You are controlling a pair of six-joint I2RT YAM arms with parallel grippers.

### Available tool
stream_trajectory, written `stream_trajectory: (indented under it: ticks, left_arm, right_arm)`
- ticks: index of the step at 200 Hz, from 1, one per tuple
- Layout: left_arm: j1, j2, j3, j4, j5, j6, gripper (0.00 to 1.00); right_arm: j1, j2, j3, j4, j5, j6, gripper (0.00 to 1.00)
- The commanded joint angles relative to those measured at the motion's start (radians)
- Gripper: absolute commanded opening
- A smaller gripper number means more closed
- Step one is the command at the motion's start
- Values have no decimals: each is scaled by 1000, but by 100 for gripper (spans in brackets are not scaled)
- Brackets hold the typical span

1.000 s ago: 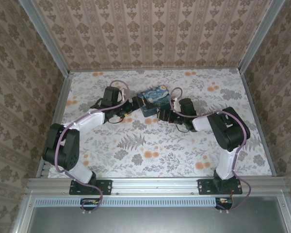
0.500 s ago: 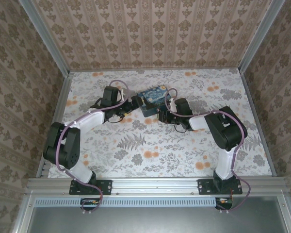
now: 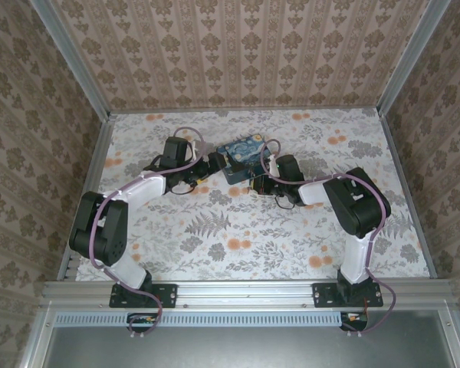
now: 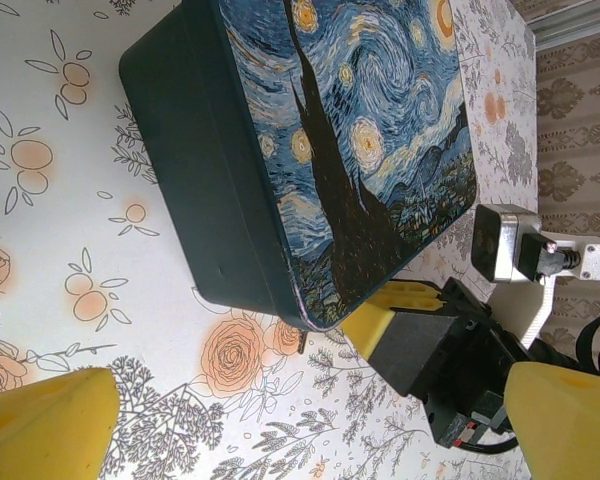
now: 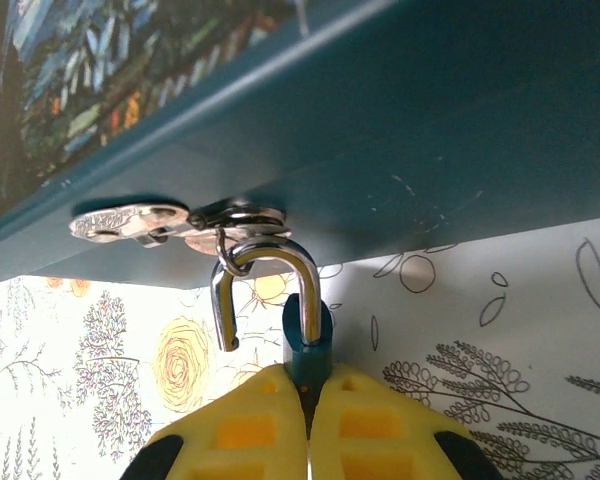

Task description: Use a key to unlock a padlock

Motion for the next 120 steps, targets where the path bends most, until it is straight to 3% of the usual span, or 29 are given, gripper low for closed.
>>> stream_trajectory:
  ticks: [1, 55, 120]
  left_arm:
    - [5, 3, 32, -27, -2, 49, 100]
    - [-47, 27, 154, -206, -146, 205, 100]
    - [-154, 142, 348, -385, -399, 354, 100]
  right_arm:
    - [-17, -25, -25, -13, 0, 18, 0]
    - [-46, -10, -68, 125, -39, 154, 0]
    - [-70, 15, -122, 253, -53, 265, 0]
